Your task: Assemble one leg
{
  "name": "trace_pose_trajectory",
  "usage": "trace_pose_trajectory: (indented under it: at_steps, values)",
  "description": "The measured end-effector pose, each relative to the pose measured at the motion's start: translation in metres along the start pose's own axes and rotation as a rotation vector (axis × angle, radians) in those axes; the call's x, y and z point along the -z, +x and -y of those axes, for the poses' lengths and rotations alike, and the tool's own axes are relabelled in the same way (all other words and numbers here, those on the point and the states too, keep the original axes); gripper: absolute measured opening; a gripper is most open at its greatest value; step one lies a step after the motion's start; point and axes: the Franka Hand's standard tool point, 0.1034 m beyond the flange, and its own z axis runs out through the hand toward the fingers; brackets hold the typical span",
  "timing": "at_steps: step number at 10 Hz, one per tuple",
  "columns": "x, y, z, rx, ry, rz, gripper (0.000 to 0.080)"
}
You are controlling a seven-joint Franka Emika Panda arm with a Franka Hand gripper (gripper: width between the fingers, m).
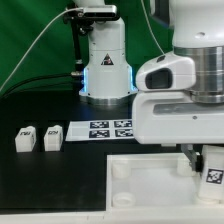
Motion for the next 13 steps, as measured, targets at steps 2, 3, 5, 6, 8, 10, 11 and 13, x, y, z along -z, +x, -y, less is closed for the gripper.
trace_pose_trajectory:
  at_steps: [2,3,5,6,8,10,11,13]
  values:
    - [0.000,0.002,-0.002,-0.201,0.003,-0.010,0.0308]
    - [-0.001,0.006,-0.006,-0.318,0.011,-0.030,0.0305]
    - [-0.001,0.006,-0.008,-0.664,0.013,-0.032,0.0303]
    - [-0.002,0.004,-0.009,-0.844,0.025,-0.022,0.0303]
    - [-0.004,0.000,-0.011,-1.218,0.075,0.009,0.0303]
    - [-0.004,-0.001,-0.012,-1.265,0.088,0.009,0.0379]
    - [-0.004,-0.001,-0.012,-1.209,0.088,0.006,0.0513]
    - [-0.005,-0.001,-0.012,-1.151,0.085,0.002,0.0618]
